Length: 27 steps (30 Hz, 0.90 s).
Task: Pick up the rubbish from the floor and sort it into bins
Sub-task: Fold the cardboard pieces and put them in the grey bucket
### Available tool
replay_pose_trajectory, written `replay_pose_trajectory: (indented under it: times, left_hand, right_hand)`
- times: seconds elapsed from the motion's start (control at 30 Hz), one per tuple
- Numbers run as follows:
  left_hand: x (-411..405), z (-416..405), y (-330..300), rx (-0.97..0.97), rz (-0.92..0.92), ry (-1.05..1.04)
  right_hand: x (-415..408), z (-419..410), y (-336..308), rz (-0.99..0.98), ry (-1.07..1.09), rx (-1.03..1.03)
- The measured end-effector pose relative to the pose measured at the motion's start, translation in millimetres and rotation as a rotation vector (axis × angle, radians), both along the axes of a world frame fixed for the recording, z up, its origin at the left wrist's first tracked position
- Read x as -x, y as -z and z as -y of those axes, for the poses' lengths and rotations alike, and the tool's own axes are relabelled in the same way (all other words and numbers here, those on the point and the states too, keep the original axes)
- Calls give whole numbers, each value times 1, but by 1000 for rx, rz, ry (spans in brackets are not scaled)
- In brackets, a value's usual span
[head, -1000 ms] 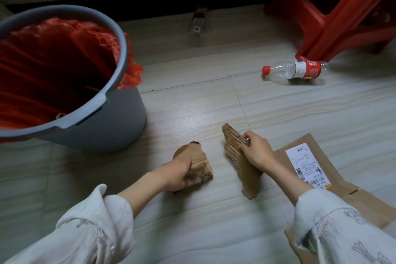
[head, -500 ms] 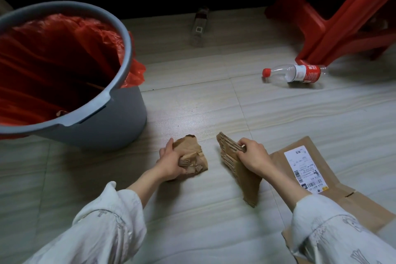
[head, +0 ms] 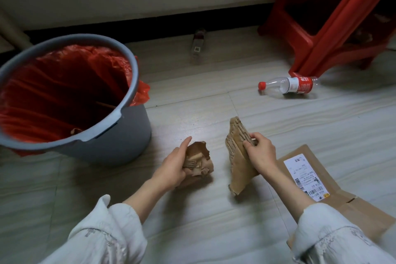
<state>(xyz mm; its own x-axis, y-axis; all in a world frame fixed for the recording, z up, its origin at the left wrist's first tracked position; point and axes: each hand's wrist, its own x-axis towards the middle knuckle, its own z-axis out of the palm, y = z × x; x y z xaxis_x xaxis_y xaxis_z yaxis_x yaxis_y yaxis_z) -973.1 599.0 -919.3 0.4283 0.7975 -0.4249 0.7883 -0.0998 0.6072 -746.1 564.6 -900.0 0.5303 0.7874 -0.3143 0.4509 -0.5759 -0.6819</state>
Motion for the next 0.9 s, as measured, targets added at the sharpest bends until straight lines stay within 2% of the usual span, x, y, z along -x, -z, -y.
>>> replay_pose_trajectory:
  times: [0.27,0.37,0.47,0.57,0.7,0.8,0.9]
  left_hand:
    - [-7,-14,-100,-428,367,-151]
    - [9,-29,-148,-574,478,-181]
    - [41,-42,-192,-713,575,-325]
    - [89,-53,-218,-813,515,-507]
    - [149,-66,-216,-821,274,-698]
    - [179,-71,-201,-725,130,-742]
    - [194,-79,-183,-624,23,-750]
  right_hand:
    - [22,-34,-71,-103,114,-307]
    - [42,-51,-108,-203,78,-431]
    - [69,-71,-145,-298,96,-571]
    - [102,-93,-178,-507,155,-660]
    - [149,-115,-201,-712,158,-657]
    - [182,-130,-198,-666,109,-640]
    - [206,-139,-185,-464,25,-626]
